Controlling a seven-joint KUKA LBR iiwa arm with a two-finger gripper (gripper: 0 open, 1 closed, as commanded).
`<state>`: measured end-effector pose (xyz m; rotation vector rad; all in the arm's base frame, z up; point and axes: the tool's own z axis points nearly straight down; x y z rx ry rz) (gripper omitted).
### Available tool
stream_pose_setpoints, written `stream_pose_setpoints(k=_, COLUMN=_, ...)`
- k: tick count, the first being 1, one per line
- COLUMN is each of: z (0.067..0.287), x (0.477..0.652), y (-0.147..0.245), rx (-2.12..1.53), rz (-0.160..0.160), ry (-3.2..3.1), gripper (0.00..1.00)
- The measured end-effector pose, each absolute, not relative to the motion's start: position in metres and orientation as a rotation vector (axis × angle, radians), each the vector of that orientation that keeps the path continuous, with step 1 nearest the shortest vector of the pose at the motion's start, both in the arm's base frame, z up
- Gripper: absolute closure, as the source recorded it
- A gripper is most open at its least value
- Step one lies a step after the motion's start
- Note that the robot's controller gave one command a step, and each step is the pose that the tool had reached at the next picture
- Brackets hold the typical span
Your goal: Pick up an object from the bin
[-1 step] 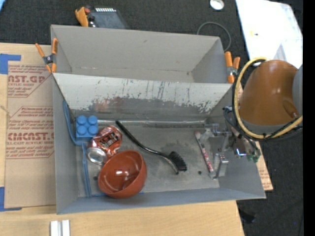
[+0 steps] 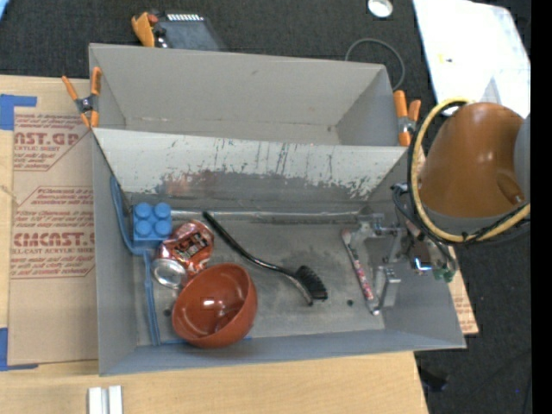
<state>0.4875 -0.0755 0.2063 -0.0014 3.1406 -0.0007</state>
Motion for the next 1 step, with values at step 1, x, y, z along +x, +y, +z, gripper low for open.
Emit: stream_pose_setpoints(k=1, z=0.1433, x=0.5053, y=-0.0519, rx=0.195, rz=0.001, ry=3.132, gripper=0.0)
